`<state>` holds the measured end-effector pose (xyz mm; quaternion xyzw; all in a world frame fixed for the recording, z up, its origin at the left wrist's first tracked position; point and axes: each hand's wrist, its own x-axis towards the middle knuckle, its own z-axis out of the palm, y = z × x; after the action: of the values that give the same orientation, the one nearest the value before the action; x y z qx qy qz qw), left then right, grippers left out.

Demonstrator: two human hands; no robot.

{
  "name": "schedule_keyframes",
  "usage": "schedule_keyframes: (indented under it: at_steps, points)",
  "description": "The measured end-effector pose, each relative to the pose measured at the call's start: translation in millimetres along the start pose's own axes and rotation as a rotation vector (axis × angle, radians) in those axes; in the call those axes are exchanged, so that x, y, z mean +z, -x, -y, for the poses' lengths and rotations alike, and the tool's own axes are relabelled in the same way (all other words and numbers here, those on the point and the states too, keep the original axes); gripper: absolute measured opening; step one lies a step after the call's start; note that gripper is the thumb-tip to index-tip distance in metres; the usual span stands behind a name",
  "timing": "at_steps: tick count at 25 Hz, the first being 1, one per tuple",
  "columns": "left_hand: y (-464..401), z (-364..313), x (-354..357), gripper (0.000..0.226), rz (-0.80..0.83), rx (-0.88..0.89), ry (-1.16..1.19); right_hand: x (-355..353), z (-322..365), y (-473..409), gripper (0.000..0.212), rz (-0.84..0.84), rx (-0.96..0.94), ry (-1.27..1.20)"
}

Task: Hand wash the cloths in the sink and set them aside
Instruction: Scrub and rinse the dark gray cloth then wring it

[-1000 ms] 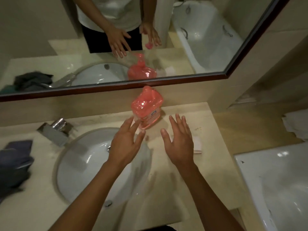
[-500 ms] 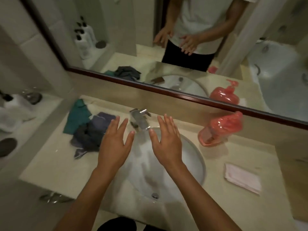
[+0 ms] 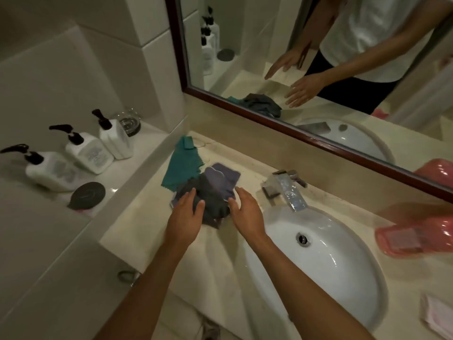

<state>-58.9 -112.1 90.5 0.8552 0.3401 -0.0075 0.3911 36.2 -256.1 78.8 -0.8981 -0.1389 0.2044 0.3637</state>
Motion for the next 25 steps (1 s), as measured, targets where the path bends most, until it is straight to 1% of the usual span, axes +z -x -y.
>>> schedule_keyframes:
  at_steps: [3, 6, 8, 9, 10, 11, 13, 14, 16, 18, 20, 23, 24, 25]
  points:
    - [-41, 20, 16, 0.056, -0.002, -0.099, 0.123, 40, -11, -29, 0.046, 0.053, 0.049, -0.031]
    - [-72, 33, 34, 0.068, -0.015, -0.198, 0.198, 72, -24, -49, 0.051, 0.140, 0.027, 0.042]
    - [-83, 39, 45, 0.076, -0.037, -0.217, 0.137, 87, -31, -57, 0.049, 0.143, 0.021, 0.039]
    - [-86, 43, 49, 0.075, -0.061, -0.205, 0.100, 91, -34, -59, 0.040, 0.097, 0.032, 0.000]
    - [-87, 46, 51, 0.069, -0.094, -0.191, 0.097, 93, -35, -60, 0.028, 0.027, 0.050, -0.039]
    - [-88, 51, 52, 0.058, -0.126, -0.180, 0.129, 93, -36, -60, 0.018, -0.048, 0.064, -0.059]
    - [-88, 57, 48, 0.032, -0.177, -0.173, 0.199, 88, -34, -57, 0.015, -0.164, 0.073, -0.073]
    - [-86, 59, 45, 0.021, -0.188, -0.177, 0.247, 82, -30, -55, 0.014, -0.193, 0.080, -0.125]
    - [-81, 53, 38, 0.014, -0.197, -0.172, 0.397, 67, -21, -52, 0.011, -0.198, 0.103, -0.337]
    - [-73, 33, 33, 0.018, -0.175, -0.144, 0.525, 49, -8, -45, 0.018, -0.167, 0.143, -0.616]
    - [-64, 8, 28, 0.023, -0.112, -0.127, 0.649, 29, 4, -36, 0.021, -0.165, 0.169, -0.866]
    - [-48, -27, 27, 0.032, -0.002, -0.181, 0.853, -7, 13, -17, 0.021, -0.112, 0.227, -1.248]
    - [-40, -40, 29, 0.037, 0.050, -0.211, 0.909, -19, 13, -10, 0.024, -0.090, 0.248, -1.336]
    - [-31, -53, 31, 0.039, 0.107, -0.242, 0.981, -29, 11, -2, 0.030, -0.082, 0.258, -1.365]
